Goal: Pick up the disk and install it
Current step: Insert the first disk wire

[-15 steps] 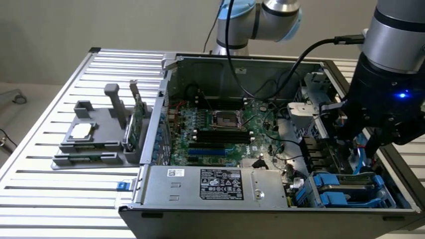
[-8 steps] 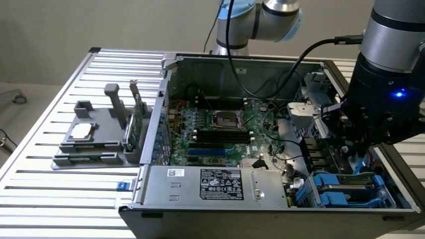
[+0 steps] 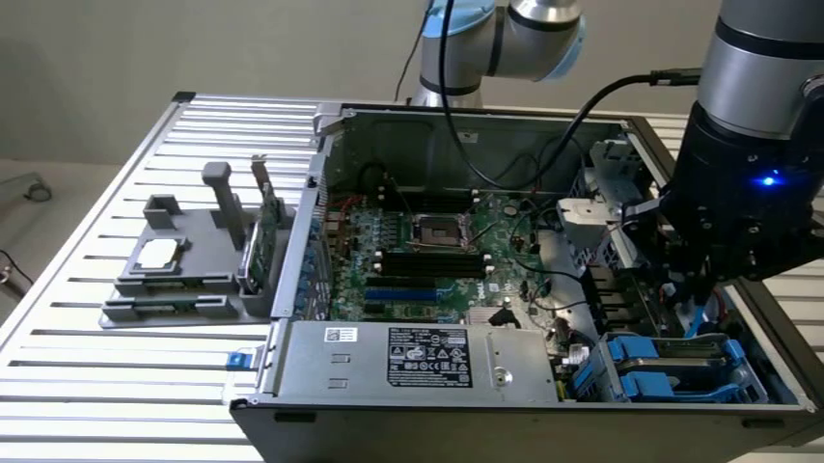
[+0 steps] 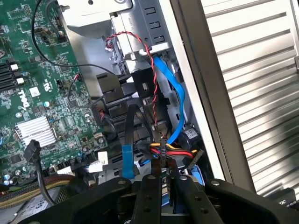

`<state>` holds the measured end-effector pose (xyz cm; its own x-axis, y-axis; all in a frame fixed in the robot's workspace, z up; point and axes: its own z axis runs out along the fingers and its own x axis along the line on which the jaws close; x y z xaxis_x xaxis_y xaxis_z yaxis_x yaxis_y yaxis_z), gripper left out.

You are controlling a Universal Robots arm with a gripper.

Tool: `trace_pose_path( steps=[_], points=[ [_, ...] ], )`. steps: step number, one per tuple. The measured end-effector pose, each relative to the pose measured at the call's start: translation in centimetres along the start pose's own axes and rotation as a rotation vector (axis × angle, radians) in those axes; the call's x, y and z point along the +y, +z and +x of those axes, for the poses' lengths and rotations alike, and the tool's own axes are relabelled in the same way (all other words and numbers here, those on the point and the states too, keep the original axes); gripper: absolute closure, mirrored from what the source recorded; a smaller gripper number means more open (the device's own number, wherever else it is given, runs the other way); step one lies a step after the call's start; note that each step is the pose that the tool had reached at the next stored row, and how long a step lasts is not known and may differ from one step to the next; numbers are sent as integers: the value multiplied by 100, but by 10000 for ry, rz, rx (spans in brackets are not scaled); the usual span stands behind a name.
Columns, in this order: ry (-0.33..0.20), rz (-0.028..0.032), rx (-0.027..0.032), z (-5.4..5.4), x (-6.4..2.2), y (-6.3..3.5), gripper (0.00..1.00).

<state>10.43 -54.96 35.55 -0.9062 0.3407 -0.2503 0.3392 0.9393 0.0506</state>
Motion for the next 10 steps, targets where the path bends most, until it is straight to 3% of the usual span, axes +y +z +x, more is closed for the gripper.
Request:
trace_pose_path(
  steps=[10],
  points=[
    [129,50,-13,38,-5,-72,83]
  ],
)
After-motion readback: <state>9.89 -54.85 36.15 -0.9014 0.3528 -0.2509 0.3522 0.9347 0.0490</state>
